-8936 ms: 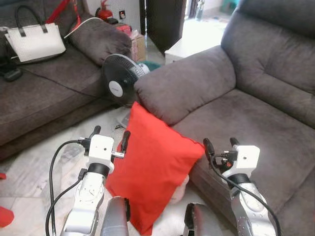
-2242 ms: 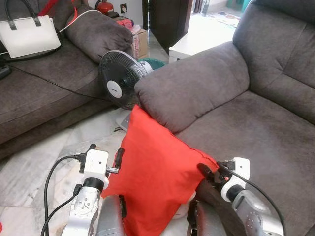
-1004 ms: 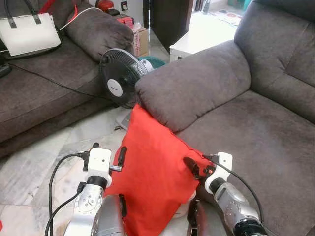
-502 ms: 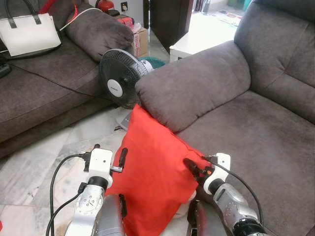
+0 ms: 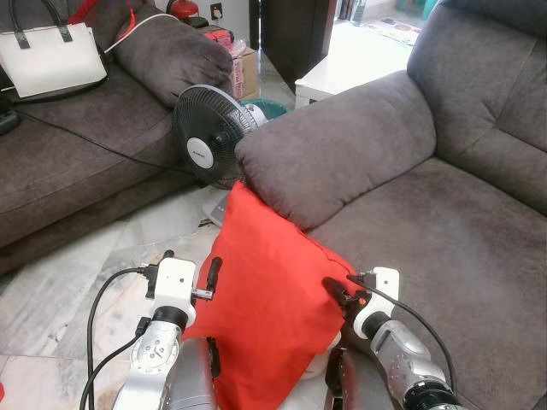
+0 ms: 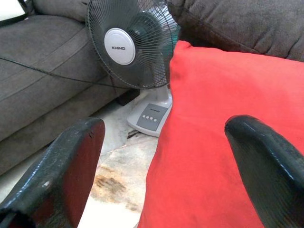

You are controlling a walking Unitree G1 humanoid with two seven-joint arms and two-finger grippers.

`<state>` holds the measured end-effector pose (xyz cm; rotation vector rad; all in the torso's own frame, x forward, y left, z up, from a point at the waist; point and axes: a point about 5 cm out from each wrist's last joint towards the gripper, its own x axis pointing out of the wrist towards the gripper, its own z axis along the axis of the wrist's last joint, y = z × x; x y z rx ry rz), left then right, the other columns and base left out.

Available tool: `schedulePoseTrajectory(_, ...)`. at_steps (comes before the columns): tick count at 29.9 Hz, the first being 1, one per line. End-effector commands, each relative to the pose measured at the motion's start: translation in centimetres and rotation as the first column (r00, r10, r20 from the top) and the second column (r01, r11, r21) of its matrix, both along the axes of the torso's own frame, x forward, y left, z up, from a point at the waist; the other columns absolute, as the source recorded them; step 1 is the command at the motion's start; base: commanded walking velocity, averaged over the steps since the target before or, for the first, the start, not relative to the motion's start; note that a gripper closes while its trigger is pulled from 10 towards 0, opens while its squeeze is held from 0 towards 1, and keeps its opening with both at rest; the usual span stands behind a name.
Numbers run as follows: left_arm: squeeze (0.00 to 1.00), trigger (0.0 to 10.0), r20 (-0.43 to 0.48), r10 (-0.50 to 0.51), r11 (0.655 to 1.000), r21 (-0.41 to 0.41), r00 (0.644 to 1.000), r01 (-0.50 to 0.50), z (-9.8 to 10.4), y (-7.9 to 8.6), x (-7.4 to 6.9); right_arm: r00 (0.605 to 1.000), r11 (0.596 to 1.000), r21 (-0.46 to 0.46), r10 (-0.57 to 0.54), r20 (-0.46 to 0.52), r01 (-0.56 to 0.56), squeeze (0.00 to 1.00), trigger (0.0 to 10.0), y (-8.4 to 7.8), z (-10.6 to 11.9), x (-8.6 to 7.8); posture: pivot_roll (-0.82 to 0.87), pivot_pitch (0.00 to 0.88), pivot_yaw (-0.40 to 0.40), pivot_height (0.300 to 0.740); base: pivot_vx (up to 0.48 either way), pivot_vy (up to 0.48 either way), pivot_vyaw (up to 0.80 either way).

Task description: Move the pillow to the sofa from floor

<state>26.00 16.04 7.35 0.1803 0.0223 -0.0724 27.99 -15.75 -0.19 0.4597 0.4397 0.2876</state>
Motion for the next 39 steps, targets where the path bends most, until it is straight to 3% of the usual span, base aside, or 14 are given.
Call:
schedulePoseTrajectory(1,0.0,10.0,0.005,-0.007,1.0,0.001,1.0,0.007,0.1,0.0,-0.1,1.0,1.0,-0.007,-0.009,-0.008,0.009,0.0,0.0,0.1,-0.3,-0.2,0.16,0.072,-0.037,0.561,0.0,0.0,0.0)
schedulePoseTrajectory(7,0.0,10.0,0.007,-0.009,1.0,0.003,1.0,0.009,0.1,0.1,0.0,1.0,1.0,-0.006,-0.021,0.022,0.021,0.0,0.0,0.1,0.0,0.0,0.16,0.075,-0.033,0.561,0.0,0.0,0.0)
schedulePoseTrajectory(10,0.0,10.0,0.007,-0.012,1.0,0.002,1.0,0.012,0.2,0.0,0.0,0.999,0.999,-0.046,-0.018,0.047,0.02,0.0,0.0,-0.8,0.2,0.0,0.16,0.077,-0.03,0.561,0.0,0.0,0.0)
schedulePoseTrajectory(16,0.0,10.0,0.006,-0.013,1.0,0.003,1.0,0.013,0.2,0.1,0.0,0.998,0.997,-0.061,-0.047,0.045,0.05,0.0,0.0,-4.2,-0.8,-1.9,0.16,0.082,-0.028,0.561,0.0,0.0,0.0)
schedulePoseTrajectory(22,0.0,10.0,0.007,-0.015,1.0,0.003,1.0,0.015,0.3,0.0,0.0,0.998,0.996,-0.064,-0.056,0.038,0.059,0.0,0.0,-4.5,-1.5,-2.7,0.16,0.084,-0.026,0.561,0.0,0.0,0.0)
schedulePoseTrajectory(28,0.0,10.0,0.007,-0.019,1.0,0.001,1.0,0.019,0.3,-0.1,0.1,0.998,0.997,-0.068,-0.035,0.047,0.038,0.0,0.0,-2.9,-1.8,-2.7,0.16,0.084,-0.027,0.561,0.0,0.0,0.0)
schedulePoseTrajectory(34,0.0,10.0,0.008,-0.019,1.0,-0.001,1.0,0.019,0.3,-0.1,0.0,0.998,0.997,-0.077,-0.02,0.06,0.025,0.0,0.0,-1.0,-1.5,-2.0,0.15,0.085,-0.03,0.561,0.0,0.0,0.0)
schedulePoseTrajectory(39,0.0,10.0,0.012,-0.022,1.0,-0.004,1.0,0.022,0.3,-0.3,0.0,0.992,0.997,-0.079,-0.001,0.124,0.011,0.0,0.0,1.0,-0.4,-0.8,0.15,0.083,-0.03,0.561,0.0,0.0,0.0)
